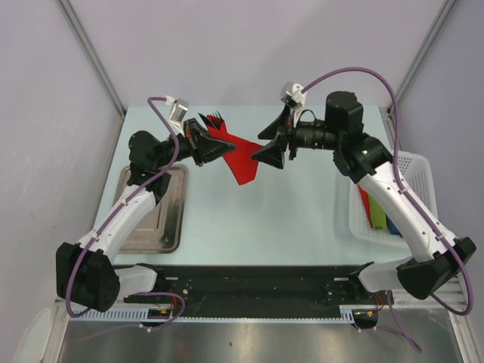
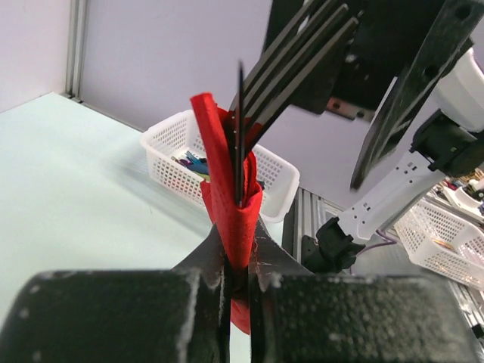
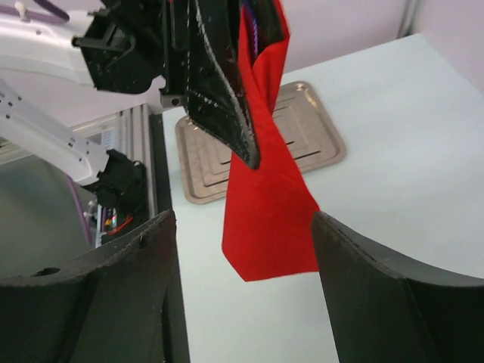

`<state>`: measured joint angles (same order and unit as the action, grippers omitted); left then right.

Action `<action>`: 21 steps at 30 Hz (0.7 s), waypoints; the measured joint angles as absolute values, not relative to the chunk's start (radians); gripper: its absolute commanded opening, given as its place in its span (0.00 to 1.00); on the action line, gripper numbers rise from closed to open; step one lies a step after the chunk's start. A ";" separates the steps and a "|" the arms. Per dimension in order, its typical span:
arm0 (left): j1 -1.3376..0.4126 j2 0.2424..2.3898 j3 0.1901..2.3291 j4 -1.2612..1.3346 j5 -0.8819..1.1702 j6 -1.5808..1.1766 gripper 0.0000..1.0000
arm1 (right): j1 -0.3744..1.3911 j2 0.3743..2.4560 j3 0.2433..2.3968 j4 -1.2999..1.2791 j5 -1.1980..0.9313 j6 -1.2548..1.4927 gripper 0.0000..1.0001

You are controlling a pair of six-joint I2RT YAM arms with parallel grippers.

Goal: Place the utensils on the paper napkin and roll it up

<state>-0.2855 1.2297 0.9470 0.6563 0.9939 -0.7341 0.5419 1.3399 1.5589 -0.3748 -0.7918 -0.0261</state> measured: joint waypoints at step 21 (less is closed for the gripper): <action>-0.340 1.208 0.967 0.733 1.088 -0.751 0.00 | 0.663 1.404 1.491 -0.316 -0.802 -0.089 0.69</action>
<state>-0.3405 1.2079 0.9672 0.7330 1.0878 -0.7513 0.6628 1.4044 1.4906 -0.3157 -0.8017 -0.0891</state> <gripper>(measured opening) 0.058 0.736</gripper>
